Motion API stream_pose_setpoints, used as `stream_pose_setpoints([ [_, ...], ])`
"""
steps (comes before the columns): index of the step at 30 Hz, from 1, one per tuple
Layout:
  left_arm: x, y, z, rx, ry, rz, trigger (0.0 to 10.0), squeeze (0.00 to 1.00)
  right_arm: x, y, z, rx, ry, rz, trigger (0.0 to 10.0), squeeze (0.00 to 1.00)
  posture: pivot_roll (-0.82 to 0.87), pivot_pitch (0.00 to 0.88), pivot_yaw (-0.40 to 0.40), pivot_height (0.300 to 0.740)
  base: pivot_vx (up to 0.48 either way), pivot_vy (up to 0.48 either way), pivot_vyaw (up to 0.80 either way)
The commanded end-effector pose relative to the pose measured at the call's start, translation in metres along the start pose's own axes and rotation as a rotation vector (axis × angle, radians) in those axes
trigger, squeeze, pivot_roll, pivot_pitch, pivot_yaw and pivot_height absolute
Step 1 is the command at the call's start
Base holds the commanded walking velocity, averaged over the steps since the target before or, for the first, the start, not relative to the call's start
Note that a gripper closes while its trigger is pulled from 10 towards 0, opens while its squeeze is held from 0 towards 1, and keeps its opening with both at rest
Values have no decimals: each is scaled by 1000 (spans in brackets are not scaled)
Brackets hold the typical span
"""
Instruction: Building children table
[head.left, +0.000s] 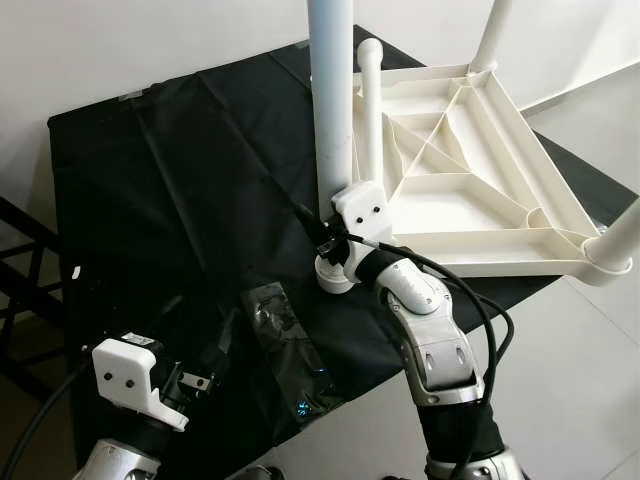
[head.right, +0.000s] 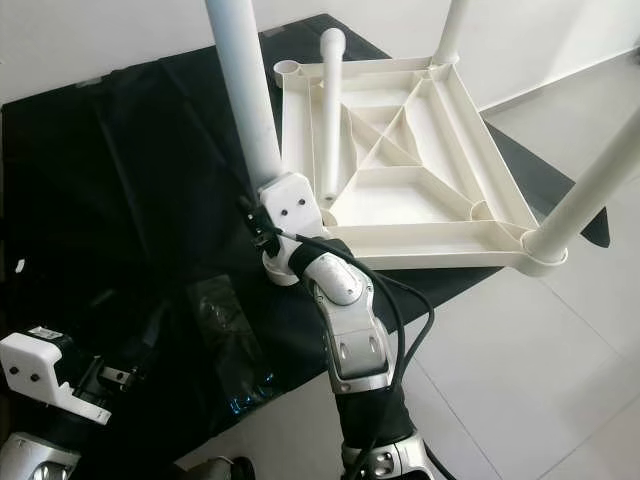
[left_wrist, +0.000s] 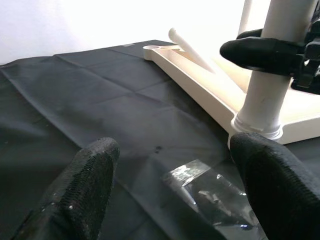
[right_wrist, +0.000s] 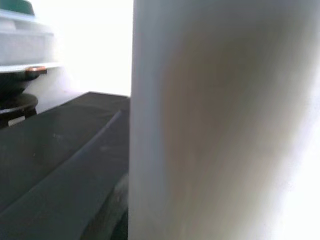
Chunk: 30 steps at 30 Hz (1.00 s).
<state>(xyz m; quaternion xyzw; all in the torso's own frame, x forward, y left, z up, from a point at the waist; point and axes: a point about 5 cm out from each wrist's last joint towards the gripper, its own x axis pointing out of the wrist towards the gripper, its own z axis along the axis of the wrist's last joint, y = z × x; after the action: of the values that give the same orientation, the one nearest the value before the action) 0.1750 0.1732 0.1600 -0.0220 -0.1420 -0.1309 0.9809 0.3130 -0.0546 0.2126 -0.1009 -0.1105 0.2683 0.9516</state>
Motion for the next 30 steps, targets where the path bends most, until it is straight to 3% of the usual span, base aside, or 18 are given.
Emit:
stream_pose_setpoints([
  [1,-3,3,-5,7,20,11,10000,0,6,18,-19,58,96,44,196,0,58,184,22,740,0,0,0],
  [2,-3,3,-5,8,18,13,10000,0,9,21,-16,84,86,73,9608,0,58,183,22,740,0,0,0],
  [5,-3,3,-5,8,18,14,10000,0,10,24,-13,105,75,96,10000,0,58,183,22,740,0,0,0],
  [8,-3,3,-5,7,17,13,10000,0,9,36,-1,118,40,234,10000,0,57,183,22,740,0,0,0],
  [9,-2,3,-5,6,17,11,10000,0,10,35,6,109,1,340,10000,443,59,184,21,740,0,0,0],
  [10,-2,3,-5,6,17,11,10000,0,10,35,6,109,1,340,10000,443,59,184,21,740,0,0,0],
  [11,-2,2,-5,6,16,11,10000,0,12,30,10,105,-21,457,10000,1000,61,184,19,740,0,0,0],
  [13,-2,2,-5,6,16,11,10000,0,12,30,10,105,-21,457,10000,1000,61,184,19,740,0,0,0],
  [15,-2,1,-4,6,12,14,10000,0,21,9,16,14,-48,648,10000,1000,70,189,12,740,0,0,0],
  [18,-2,1,-4,7,11,15,10000,0,24,1,19,-29,-49,699,10000,1000,71,192,12,740,0,0,0],
  [19,-3,1,-3,7,10,18,10000,0,27,-11,23,-103,-25,869,10000,1000,72,196,13,740,0,0,0],
  [20,-3,1,-3,6,10,18,10000,0,26,-14,23,-133,-14,945,10000,1000,74,196,13,740,0,0,0],
  [23,-3,0,-3,6,10,18,10000,0,25,-16,24,-152,-6,992,10000,1000,74,196,13,740,0,0,0],
  [24,-3,0,-3,5,10,17,10000,0,25,-17,24,-164,11,1026,10000,0,78,199,13,740,0,0,0],
  [30,-4,0,-1,6,11,16,10000,0,41,-21,31,-141,33,1107,10000,0,113,209,18,740,0,0,0],
])
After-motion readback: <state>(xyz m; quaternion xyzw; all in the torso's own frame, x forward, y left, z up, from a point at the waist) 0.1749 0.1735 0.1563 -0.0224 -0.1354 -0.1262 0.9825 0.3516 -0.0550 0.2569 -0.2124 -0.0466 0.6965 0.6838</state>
